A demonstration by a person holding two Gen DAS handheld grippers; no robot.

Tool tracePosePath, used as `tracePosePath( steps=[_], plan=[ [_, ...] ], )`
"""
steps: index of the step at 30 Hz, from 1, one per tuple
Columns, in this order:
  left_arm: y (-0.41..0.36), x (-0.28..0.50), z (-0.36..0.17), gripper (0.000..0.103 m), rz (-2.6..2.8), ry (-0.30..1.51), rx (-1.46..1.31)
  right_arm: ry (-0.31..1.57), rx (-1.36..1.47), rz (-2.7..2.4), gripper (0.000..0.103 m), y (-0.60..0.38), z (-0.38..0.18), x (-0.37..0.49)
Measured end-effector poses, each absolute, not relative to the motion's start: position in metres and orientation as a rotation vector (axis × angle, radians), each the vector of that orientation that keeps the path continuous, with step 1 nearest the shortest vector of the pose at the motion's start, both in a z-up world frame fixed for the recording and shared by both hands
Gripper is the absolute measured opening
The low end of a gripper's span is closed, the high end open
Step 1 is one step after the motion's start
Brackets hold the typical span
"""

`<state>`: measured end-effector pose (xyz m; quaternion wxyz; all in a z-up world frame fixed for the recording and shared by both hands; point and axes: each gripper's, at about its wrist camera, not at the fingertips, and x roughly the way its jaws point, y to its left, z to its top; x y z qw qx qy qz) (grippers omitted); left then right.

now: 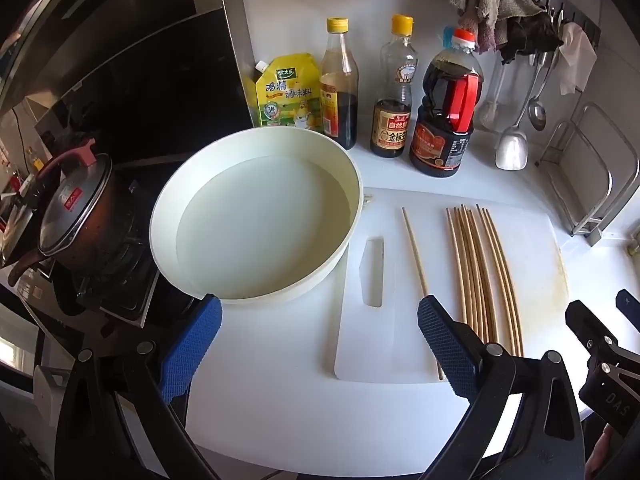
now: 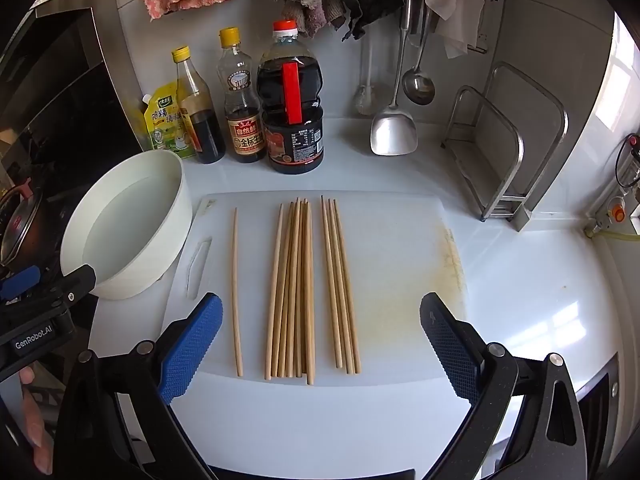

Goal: Organize utensils

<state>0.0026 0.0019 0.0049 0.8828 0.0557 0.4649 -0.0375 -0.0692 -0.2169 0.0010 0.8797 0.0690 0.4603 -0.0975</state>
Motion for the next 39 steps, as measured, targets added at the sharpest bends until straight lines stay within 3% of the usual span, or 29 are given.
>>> tracePosePath(
  steps=[39],
  plan=[
    [0.0023, -0.0005, 0.0043, 0.097, -0.08, 0.961, 0.117, 0.958, 0.15, -0.2, 0.095, -0.22, 0.0008, -0.0693]
  ],
)
